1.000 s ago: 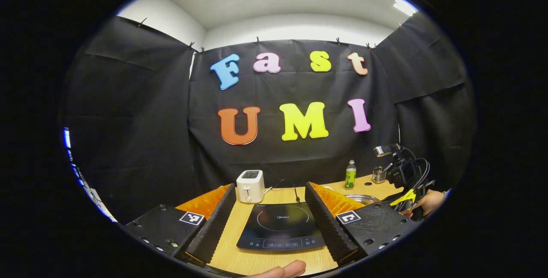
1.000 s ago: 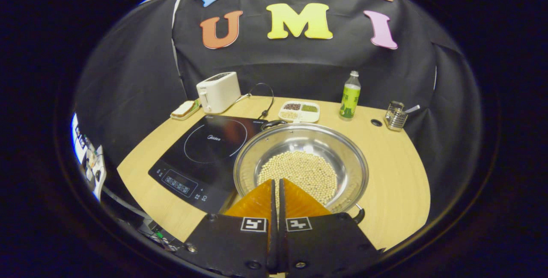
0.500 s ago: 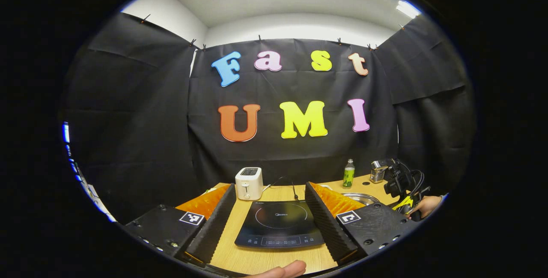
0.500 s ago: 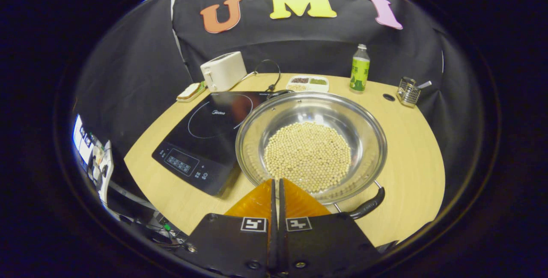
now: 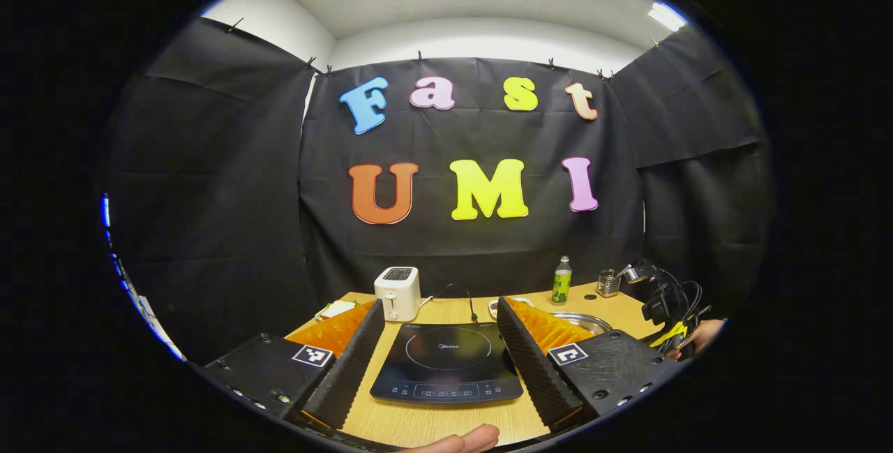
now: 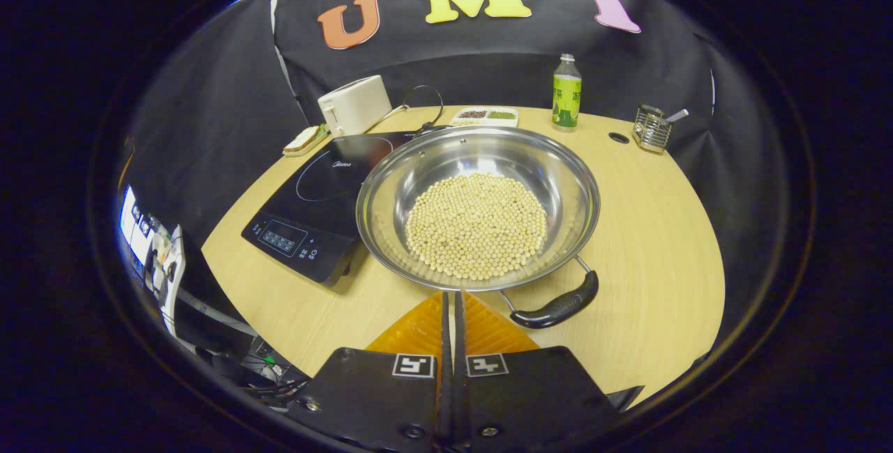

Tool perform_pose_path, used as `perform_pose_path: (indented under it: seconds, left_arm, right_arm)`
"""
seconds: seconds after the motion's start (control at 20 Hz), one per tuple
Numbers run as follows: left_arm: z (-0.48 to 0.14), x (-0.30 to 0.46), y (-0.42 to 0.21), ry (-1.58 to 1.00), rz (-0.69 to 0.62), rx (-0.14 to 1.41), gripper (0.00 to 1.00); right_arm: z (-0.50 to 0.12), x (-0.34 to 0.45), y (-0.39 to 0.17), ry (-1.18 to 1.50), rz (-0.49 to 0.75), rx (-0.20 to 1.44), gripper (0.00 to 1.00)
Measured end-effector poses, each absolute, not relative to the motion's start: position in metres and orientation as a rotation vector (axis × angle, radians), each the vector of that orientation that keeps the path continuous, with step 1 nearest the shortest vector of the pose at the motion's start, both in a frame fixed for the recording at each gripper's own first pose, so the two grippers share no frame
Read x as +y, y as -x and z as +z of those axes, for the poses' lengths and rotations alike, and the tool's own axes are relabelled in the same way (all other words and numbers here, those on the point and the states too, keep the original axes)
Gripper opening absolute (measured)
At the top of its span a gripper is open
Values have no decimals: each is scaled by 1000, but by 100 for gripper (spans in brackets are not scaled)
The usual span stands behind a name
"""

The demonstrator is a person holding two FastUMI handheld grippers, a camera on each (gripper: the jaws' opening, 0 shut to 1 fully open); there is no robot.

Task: First push the handle of the pot to place it horizontally, then grasp the pot with both hands and set it on the induction cooktop.

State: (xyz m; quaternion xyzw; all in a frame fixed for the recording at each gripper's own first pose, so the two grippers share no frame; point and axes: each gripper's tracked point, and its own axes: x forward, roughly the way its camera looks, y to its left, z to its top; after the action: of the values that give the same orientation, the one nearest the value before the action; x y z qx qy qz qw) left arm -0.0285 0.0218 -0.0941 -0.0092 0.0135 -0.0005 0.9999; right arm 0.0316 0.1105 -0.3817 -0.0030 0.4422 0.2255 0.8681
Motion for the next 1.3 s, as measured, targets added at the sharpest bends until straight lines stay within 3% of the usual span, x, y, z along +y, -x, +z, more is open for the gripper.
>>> perform_pose_path:
  seconds: [0.3, 0.7, 1.3]
  left_arm:
    - [-97, 13, 25, 15, -17, 45, 96]
    - [-91, 9, 27, 15, -28, 42, 96]
    - [-86, 4, 25, 2, 27, 18, 96]
  right_arm:
    - [-388, 90, -42, 19, 425, 935, 4]
    - [-405, 86, -34, 45, 466, 975, 4]
    - [-415, 53, -78, 42, 434, 962, 4]
